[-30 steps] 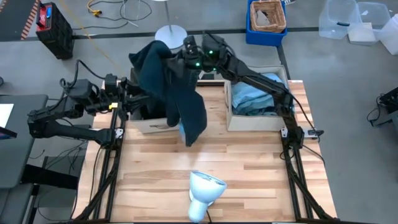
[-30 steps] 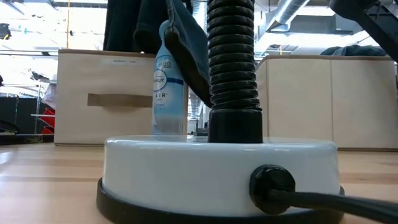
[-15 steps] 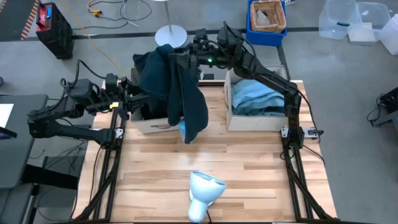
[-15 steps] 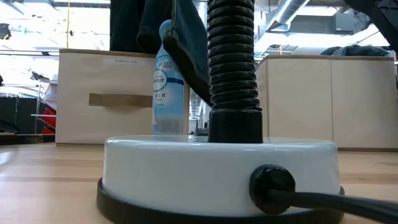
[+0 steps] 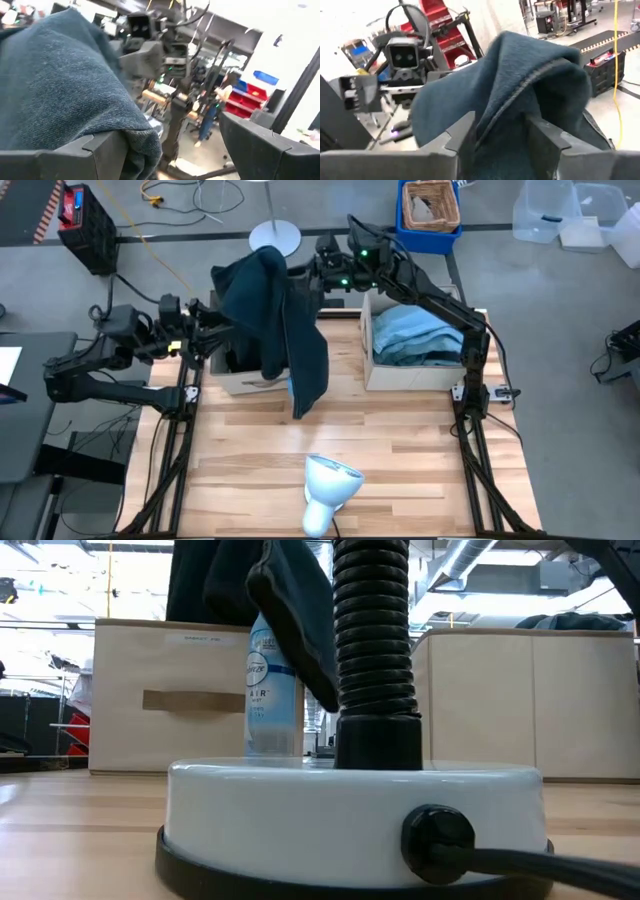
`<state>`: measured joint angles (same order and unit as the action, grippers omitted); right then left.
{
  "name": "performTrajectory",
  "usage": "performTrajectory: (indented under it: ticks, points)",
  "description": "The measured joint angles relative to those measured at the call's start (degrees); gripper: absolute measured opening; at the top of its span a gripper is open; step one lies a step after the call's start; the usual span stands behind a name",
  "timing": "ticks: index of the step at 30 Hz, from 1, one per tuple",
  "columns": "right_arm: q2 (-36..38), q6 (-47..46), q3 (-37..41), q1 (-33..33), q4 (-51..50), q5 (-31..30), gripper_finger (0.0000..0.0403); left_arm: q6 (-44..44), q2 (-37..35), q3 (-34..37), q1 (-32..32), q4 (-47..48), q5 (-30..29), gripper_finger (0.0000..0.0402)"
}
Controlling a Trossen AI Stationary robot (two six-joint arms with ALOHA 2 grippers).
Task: Sort clothes
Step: Put the dark blue pants into the left laundry organizer
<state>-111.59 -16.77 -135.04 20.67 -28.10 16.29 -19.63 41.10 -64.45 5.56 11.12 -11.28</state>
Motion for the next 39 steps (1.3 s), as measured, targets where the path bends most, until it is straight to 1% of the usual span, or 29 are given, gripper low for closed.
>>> performTrajectory:
  ticks: [6, 11, 14, 18, 22, 25, 28, 30, 34, 39]
  points:
    - [-0.1, 0.4, 0.1, -0.7, 0.0, 0.1, 0.0132, -3.2, -0.2, 0.0, 0.0, 9.6, -3.9, 0.0292]
    - [-0.1, -0.8, 0.1, -0.7, -2.9, 0.1, 0.0133, -9.6, -0.3, 0.0, 0.0, 18.2, -8.3, 0.0292]
    - [-0.1, -2.0, 0.1, -0.3, -6.3, 0.1, 0.0141, -14.5, -0.2, 0.0, 0.0, 23.5, -10.1, 0.0292]
    - [-0.1, -2.3, 0.1, 0.1, -11.3, 0.0, 0.0143, -21.9, 0.0, 0.0, 0.0, 29.9, -10.9, 0.0292]
    - [-0.1, -2.3, 0.1, 0.1, -16.4, -3.7, 0.014, -30.3, 0.1, 0.0, 0.0, 35.4, -10.8, 0.0292]
    - [-0.1, -2.2, 0.1, 0.1, -18.4, -4.6, 0.0139, -36.5, 0.1, 0.0, 0.0, 37.6, -10.7, 0.0292]
    - [-0.1, -2.2, 0.1, 0.1, -18.0, -4.6, 0.0139, -40.2, 0.1, 0.0, 0.0, 37.7, -10.3, 0.0292]
    - [-0.1, -2.1, 0.1, 0.0, -18.0, -4.6, 0.0139, -40.4, 0.1, 0.0, 0.0, 36.5, -9.1, 0.0292]
    - [-0.1, -1.8, 0.1, -0.3, -19.5, -3.4, 0.0139, -36.6, -0.7, 0.0, 0.0, 28.2, -3.9, 0.0292]
    - [-0.2, -1.8, 0.1, -1.4, -26.6, -0.8, 0.0139, -28.0, -2.1, 0.0, 0.0, 17.1, 2.1, 0.0292]
